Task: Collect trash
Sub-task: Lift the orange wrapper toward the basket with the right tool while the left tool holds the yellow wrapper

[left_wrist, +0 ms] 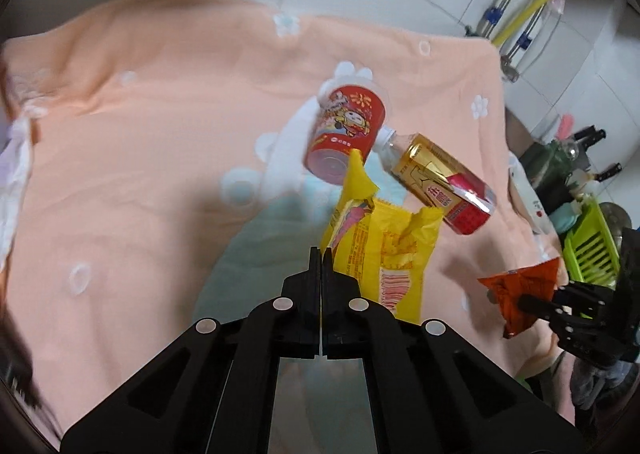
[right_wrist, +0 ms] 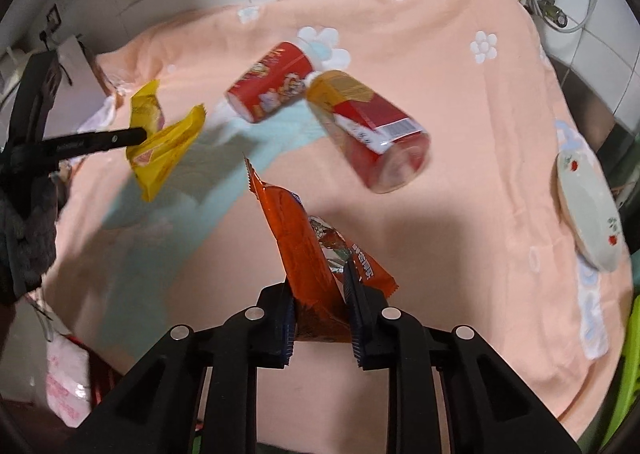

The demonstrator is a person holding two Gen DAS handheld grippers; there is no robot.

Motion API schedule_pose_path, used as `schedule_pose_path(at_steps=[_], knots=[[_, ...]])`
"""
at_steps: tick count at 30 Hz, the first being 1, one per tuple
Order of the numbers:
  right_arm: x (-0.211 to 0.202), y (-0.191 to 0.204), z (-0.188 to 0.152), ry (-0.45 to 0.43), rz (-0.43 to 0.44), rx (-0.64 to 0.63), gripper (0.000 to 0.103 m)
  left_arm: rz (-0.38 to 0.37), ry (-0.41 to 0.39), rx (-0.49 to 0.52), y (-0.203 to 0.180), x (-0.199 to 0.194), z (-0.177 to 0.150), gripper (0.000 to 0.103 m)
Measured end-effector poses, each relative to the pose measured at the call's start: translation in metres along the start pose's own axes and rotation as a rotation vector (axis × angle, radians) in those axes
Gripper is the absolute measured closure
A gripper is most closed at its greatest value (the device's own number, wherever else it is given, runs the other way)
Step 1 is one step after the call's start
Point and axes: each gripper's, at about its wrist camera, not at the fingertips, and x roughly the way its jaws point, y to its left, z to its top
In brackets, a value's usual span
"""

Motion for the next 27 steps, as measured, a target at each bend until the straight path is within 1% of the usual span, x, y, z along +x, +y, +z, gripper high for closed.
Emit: schedule_pose_path(at_steps=[5, 12, 20, 27], knots=[[-0.007, 0.021, -0.01, -0.004, 0.027, -0.014, 0.082, 0.021, -0.054, -0.02, 0.005, -0.042, -0.02, 0.103], [-0.023, 0.041, -0.023, -0.032, 0.07, -0.032, 0.082, 0.043, -0.102, -0.029, 0.001, -0.085, -0.046, 0.103], [-0.041, 0.056, -0.042, -0.051, 0.092, -0.054, 0.082, 0.044, -0.14, -0.03, -0.011, -0.118, -0.07, 0.103], [-0.056, 0.057, -0.059, -0.063, 0.094, -0.056, 0.082, 0.03, -0.147, -0.028, -0.022, -0.132, -0.088, 0.103]])
